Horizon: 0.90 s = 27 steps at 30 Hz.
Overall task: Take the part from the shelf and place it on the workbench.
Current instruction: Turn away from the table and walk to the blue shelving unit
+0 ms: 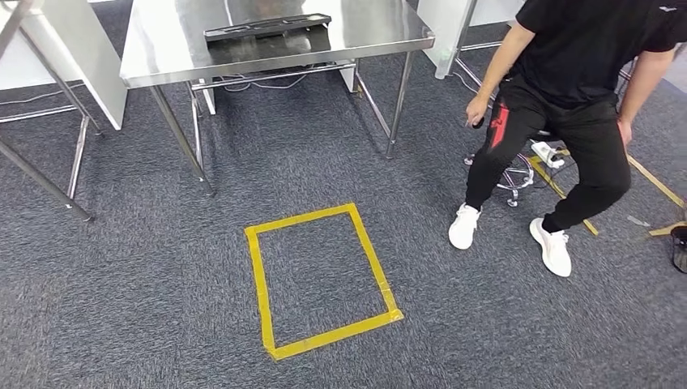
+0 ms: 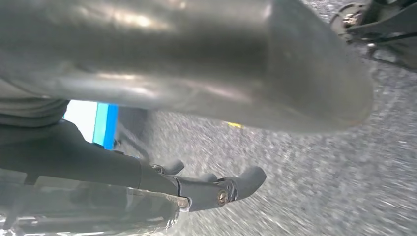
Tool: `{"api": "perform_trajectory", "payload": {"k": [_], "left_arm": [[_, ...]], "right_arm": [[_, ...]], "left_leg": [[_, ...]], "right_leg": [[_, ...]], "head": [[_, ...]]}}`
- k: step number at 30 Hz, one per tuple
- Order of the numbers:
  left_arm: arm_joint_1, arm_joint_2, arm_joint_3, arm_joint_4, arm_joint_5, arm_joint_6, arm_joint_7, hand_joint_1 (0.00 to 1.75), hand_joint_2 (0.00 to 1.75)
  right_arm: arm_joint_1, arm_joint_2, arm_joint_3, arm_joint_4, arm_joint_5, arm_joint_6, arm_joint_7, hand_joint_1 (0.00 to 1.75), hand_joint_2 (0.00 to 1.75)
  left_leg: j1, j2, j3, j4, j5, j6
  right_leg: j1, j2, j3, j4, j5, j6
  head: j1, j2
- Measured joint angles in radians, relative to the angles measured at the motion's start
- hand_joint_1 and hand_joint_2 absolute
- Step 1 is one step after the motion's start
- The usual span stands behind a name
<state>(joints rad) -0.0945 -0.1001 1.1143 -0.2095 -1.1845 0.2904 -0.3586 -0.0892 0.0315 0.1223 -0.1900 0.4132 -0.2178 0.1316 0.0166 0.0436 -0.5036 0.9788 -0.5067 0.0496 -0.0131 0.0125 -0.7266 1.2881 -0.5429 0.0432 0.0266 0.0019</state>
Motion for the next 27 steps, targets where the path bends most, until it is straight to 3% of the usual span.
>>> {"api": "perform_trajectory", "payload": {"k": [1,3,4,5,7,8,10,12,14,15,16,17,19,21,23,25,27], "left_arm": [[0.0,-0.001,0.0,0.0,0.0,0.0,0.0,0.0,0.0],[0.0,-0.002,0.0,0.0,0.0,0.0,0.0,0.0,0.0],[0.0,-0.002,0.0,0.0,0.0,0.0,-0.001,0.0,0.0],[-0.001,-0.002,0.0,0.0,0.0,0.0,-0.001,0.0,0.0],[-0.004,-0.002,0.0,0.0,0.0,0.001,-0.004,0.0,0.0],[-0.006,-0.003,-0.001,-0.001,0.0,0.001,-0.005,0.0,0.0],[-0.008,-0.004,-0.001,0.0,0.001,0.002,-0.007,0.0,0.0],[-0.006,-0.005,-0.001,0.0,0.002,0.003,-0.009,0.0,0.0],[-0.002,-0.005,-0.001,0.0,0.002,0.004,-0.009,0.0,0.0],[-0.001,-0.005,-0.001,0.0,0.002,0.004,-0.01,0.0,0.0],[0.001,-0.004,-0.001,0.0,0.003,0.005,-0.011,0.0,0.0],[0.001,-0.004,-0.001,0.0,0.004,0.005,-0.013,0.0,0.0],[0.002,-0.004,-0.001,0.0,0.003,0.005,-0.015,0.0,0.0],[0.001,-0.003,-0.001,0.0,0.002,0.005,-0.017,0.0,0.0],[0.001,-0.004,-0.001,0.0,0.002,0.006,-0.018,0.0,0.0],[-0.001,-0.007,-0.001,0.0,0.002,0.006,-0.018,0.0,0.0],[0.0,-0.009,-0.001,0.0,0.002,0.006,-0.018,0.0,0.0]], "right_arm": [[0.001,0.0,0.0,0.0,0.0,0.0,0.0,0.0,0.0],[0.001,-0.001,-0.001,0.001,0.0,0.0,0.0,0.0,0.0],[0.0,-0.001,-0.002,0.001,0.001,0.0,0.0,0.0,0.0],[-0.002,0.0,-0.002,0.001,0.002,0.0,0.0,0.0,0.0],[-0.001,0.0,-0.002,0.002,0.005,0.0,0.001,0.0,0.0],[0.001,-0.001,-0.002,0.002,0.007,0.0,0.002,0.0,0.0],[0.002,-0.002,-0.002,0.003,0.009,0.0,0.004,0.0,0.0],[0.0,-0.001,-0.002,0.003,0.011,0.0,0.004,0.0,0.0],[0.0,0.001,-0.002,0.004,0.012,0.0,0.005,0.0,0.0],[0.001,0.002,-0.002,0.004,0.012,0.0,0.006,0.0,0.0],[0.002,0.002,-0.002,0.004,0.012,0.0,0.006,0.0,0.0],[0.003,0.002,-0.002,0.005,0.012,0.0,0.008,0.0,0.0],[0.002,0.003,-0.002,0.005,0.012,0.0,0.009,0.0,0.0],[0.0,0.005,-0.002,0.005,0.011,0.0,0.009,0.0,0.0],[0.001,0.005,-0.003,0.006,0.01,0.0,0.009,0.0,0.0],[0.003,0.004,-0.003,0.007,0.01,0.0,0.009,0.0,0.0],[0.001,0.004,-0.004,0.007,0.01,0.0,0.01,0.0,0.0]], "left_leg": [[0.002,0.011,-0.003,0.001,0.003,-0.004],[0.005,0.033,-0.005,0.002,0.007,-0.014],[0.004,0.042,-0.004,0.003,0.008,-0.02],[0.002,0.05,-0.004,0.005,0.01,-0.028],[0.0,0.063,-0.002,0.003,0.014,-0.041],[0.002,0.065,-0.002,0.003,0.014,-0.047],[0.008,0.036,-0.015,0.035,-0.015,-0.057],[0.011,-0.017,-0.066,0.147,-0.086,-0.06],[0.011,-0.041,-0.126,0.272,-0.139,-0.058],[0.011,-0.044,-0.137,0.294,-0.137,-0.056],[0.011,-0.046,-0.129,0.277,-0.115,-0.053],[0.011,-0.053,-0.102,0.222,-0.078,-0.05],[0.012,-0.091,-0.04,0.092,-0.021,-0.042],[0.008,-0.112,-0.015,0.034,-0.006,-0.038],[0.003,-0.091,-0.017,0.028,0.001,-0.028],[0.003,-0.067,-0.014,0.013,0.015,-0.012],[0.003,-0.038,-0.014,0.003,0.025,-0.002]], "right_leg": [[-0.006,-0.006,0.037,-0.038,0.008,0.012],[-0.017,-0.038,0.146,-0.191,0.039,0.033],[-0.016,-0.053,0.187,-0.256,0.051,0.035],[-0.014,-0.062,0.208,-0.295,0.057,0.031],[-0.006,-0.053,0.203,-0.305,0.062,0.012],[-0.01,-0.045,0.201,-0.305,0.065,0.002],[-0.016,-0.03,0.198,-0.307,0.073,-0.017],[-0.016,-0.013,0.191,-0.307,0.082,-0.034],[-0.008,0.007,0.182,-0.306,0.088,-0.042],[-0.004,0.019,0.179,-0.305,0.09,-0.044],[-0.002,0.031,0.178,-0.303,0.091,-0.045],[-0.001,0.044,0.177,-0.3,0.092,-0.044],[0.002,0.067,0.172,-0.291,0.093,-0.041],[0.005,0.085,0.16,-0.286,0.098,-0.031],[0.005,0.105,0.148,-0.289,0.106,-0.015],[0.006,0.083,0.128,-0.267,0.096,-0.007],[0.005,0.03,0.077,-0.169,0.042,-0.01]], "head": [[0.0,0.0],[0.0,0.0],[0.0,0.0],[-0.001,0.0],[-0.001,0.0],[-0.001,0.0],[-0.002,0.0],[-0.004,0.0],[-0.004,0.0],[-0.004,0.0],[-0.004,0.0],[-0.004,0.0],[-0.004,0.0],[-0.003,0.0],[-0.003,0.0],[-0.002,0.0],[0.002,0.0]]}}
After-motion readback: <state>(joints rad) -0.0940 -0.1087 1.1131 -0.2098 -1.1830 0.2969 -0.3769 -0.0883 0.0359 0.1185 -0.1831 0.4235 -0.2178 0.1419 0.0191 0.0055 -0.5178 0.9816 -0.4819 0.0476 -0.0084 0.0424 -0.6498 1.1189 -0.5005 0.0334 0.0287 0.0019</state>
